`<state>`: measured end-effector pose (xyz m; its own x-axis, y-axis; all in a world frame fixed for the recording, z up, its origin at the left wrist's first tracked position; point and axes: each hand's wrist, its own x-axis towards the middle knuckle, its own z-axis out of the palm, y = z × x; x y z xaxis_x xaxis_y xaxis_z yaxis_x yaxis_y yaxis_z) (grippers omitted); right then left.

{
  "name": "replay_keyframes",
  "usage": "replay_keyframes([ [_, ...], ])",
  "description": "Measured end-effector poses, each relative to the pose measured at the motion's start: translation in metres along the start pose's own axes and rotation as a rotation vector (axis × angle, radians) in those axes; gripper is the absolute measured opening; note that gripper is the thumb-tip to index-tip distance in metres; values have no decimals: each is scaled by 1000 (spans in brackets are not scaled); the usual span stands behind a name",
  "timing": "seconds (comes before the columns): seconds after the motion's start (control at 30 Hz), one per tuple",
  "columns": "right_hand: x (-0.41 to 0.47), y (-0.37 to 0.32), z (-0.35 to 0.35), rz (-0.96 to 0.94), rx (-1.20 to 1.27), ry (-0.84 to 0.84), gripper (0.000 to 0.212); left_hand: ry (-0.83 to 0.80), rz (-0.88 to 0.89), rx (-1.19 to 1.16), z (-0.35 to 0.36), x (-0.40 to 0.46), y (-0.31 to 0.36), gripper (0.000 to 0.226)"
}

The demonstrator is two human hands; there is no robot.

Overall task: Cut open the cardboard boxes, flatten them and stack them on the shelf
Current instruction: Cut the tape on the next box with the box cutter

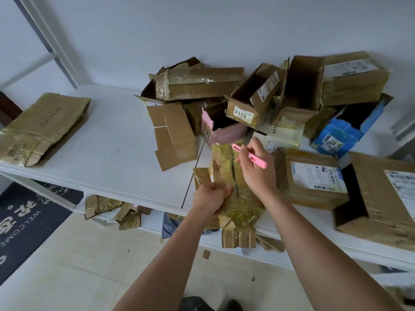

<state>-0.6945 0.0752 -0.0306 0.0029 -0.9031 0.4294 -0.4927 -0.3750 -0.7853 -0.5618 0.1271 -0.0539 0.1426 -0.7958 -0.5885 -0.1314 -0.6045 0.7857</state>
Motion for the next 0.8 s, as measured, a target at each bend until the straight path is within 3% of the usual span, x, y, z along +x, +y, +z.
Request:
replay_keyframes([
  [0.2,-3,-9,-4,-57,-56,-27,20,36,0,3,3,-5,1,25],
  [0.5,-19,-19,-12,30,-101,-152,24,60,-14,58,6,-7,2,36],
  [0.8,-71,-37,-45,100,-57,-259,28,56,-36,-83,5,-9,-2,18],
])
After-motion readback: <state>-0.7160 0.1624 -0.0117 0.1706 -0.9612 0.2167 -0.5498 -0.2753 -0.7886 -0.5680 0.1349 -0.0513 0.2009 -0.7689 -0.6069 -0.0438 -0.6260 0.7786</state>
